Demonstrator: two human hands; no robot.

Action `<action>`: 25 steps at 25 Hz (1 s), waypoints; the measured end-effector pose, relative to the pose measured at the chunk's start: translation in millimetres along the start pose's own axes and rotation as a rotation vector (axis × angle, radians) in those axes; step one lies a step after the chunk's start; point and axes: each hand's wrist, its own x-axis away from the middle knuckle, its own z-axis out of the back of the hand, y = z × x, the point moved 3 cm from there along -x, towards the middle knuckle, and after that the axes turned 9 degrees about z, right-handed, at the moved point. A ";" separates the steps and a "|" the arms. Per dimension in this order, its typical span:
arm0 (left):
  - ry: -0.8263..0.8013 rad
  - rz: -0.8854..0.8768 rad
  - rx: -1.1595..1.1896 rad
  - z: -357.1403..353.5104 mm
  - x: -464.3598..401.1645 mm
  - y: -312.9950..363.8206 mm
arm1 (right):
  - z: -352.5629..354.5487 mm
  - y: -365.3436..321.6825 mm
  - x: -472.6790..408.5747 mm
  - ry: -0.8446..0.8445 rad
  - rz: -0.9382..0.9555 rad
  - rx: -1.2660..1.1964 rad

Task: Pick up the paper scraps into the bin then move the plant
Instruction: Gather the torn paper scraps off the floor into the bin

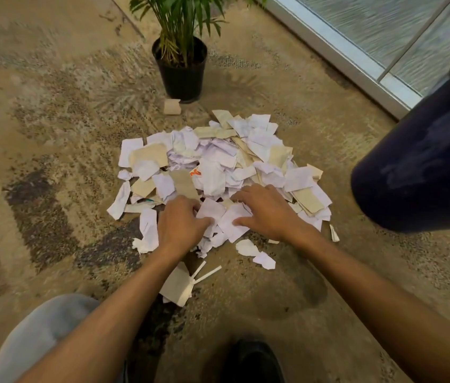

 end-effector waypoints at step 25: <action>-0.024 0.073 0.433 47.6 -41.5 -25.7 | 29.6 -8.2 -59.3 0.141 -0.144 -0.285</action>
